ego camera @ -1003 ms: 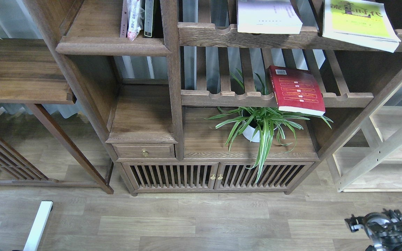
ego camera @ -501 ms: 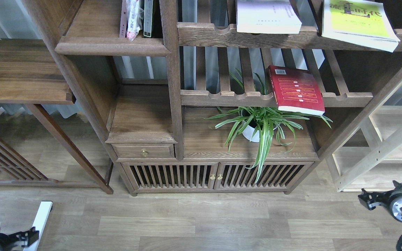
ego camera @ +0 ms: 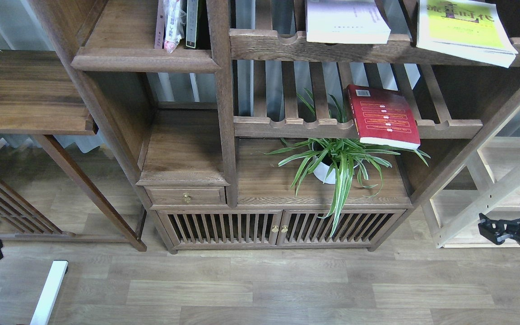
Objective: Organize books on shelf
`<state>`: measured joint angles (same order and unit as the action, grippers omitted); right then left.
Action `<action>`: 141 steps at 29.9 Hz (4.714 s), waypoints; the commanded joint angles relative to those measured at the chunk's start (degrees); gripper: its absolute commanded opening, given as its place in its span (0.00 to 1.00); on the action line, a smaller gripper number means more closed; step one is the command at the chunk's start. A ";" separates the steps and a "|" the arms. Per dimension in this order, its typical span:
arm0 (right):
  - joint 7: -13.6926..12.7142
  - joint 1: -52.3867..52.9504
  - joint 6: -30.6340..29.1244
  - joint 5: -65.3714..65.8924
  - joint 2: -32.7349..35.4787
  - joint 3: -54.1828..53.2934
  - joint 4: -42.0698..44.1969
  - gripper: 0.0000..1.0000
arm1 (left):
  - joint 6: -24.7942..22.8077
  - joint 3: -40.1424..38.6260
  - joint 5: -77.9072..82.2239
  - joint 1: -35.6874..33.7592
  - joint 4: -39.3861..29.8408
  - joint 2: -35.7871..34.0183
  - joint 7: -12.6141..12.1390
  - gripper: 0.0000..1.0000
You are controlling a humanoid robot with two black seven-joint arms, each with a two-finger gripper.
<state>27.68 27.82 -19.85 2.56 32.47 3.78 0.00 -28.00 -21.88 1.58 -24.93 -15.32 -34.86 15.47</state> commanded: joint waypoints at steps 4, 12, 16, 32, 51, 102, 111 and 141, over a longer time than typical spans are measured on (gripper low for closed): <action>0.32 4.17 -3.97 -0.01 1.89 0.00 6.42 1.00 | 0.00 -2.90 0.09 -0.12 -8.22 -4.95 1.32 1.00; 0.32 8.56 -6.87 3.85 6.20 0.09 5.19 1.00 | 0.00 -2.91 0.87 -1.70 -9.47 -8.73 1.67 1.00; 0.32 10.67 -6.96 6.76 8.22 0.09 5.10 1.00 | 0.00 -2.65 2.98 -2.93 -10.87 -10.48 2.46 1.00; 0.32 15.43 -6.96 13.53 22.01 -2.45 -7.28 1.00 | 0.00 -4.23 11.86 -4.52 -25.98 -19.98 4.57 1.00; 0.32 15.42 -2.40 25.03 46.01 -10.37 -31.98 1.00 | 8.84 -4.05 17.75 -4.17 -41.72 -19.90 4.57 1.00; 0.32 19.29 28.74 39.37 45.23 -12.39 -47.73 1.00 | 11.39 -5.28 18.19 -9.70 -39.17 -14.27 6.68 1.00; 0.32 21.31 25.82 33.92 45.93 -12.57 -47.20 1.00 | 15.60 -5.28 18.19 -10.41 -38.38 -14.09 7.03 1.00; 0.32 22.02 36.02 42.44 49.36 -16.61 -52.81 1.00 | 20.09 -3.61 19.07 -10.41 -39.09 -10.58 8.08 1.00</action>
<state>28.00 49.74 16.15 45.11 81.75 -11.43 -50.76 -7.91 -25.49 20.66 -35.34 -54.42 -45.43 23.38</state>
